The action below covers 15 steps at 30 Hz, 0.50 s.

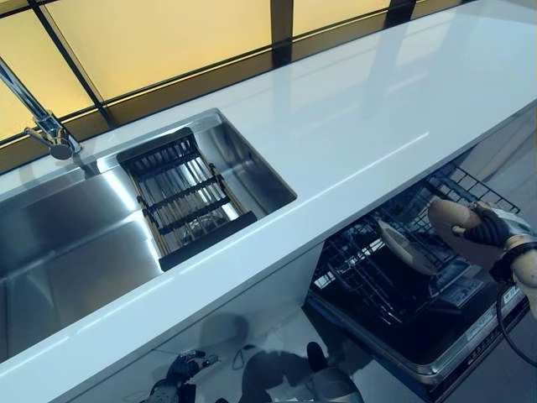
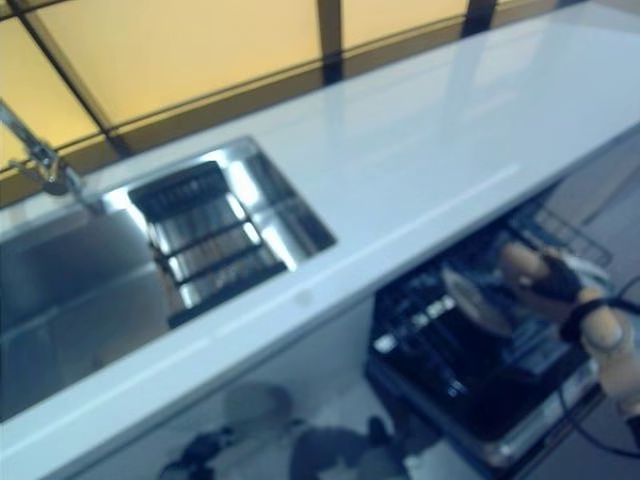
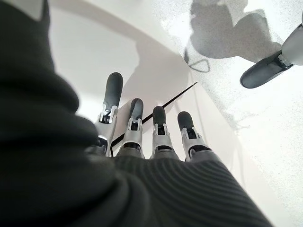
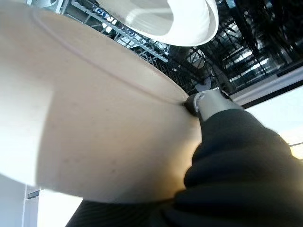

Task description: Take plates into dishwasher

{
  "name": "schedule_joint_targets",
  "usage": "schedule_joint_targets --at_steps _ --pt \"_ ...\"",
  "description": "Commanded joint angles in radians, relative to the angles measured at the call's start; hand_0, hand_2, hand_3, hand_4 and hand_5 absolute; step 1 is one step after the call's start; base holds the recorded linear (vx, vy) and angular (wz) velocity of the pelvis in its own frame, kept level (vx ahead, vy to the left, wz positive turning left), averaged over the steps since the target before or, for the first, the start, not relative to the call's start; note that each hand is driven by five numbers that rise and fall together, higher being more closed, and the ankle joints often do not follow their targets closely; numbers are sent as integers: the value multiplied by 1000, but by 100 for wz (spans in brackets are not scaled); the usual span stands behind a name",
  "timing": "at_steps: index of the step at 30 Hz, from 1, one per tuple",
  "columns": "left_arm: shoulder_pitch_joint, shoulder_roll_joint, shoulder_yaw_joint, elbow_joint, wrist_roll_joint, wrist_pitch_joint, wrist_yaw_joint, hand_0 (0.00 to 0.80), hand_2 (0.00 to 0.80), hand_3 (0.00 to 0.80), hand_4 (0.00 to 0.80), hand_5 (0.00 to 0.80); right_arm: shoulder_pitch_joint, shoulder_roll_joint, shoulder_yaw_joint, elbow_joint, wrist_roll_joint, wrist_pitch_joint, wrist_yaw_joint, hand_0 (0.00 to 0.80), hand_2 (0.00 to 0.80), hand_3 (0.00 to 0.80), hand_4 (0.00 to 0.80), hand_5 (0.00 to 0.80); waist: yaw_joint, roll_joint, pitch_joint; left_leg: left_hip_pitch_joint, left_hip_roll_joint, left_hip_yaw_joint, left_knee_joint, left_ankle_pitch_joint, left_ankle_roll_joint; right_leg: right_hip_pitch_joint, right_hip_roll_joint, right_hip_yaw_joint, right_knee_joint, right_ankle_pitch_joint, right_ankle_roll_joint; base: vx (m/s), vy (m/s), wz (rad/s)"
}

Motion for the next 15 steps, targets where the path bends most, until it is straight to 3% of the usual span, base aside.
schedule_joint_targets --at_steps 1,15 --pt "-80 74 4 -45 24 -16 22 0 0 0 0 0 -111 47 8 37 -15 -10 -58 800 800 800 800 800 38 -86 1 86 -13 -43 5 -97 38 -9 -19 -15 5 -13 44 -3 -3 6" --pt "-78 78 -1 -75 23 -2 24 0 0 0 0 0 -155 153 98 184 6 9 -90 800 800 800 800 800 76 -76 10 81 -17 -68 5 -97 40 -5 -33 -38 3 -12 46 8 -7 5"
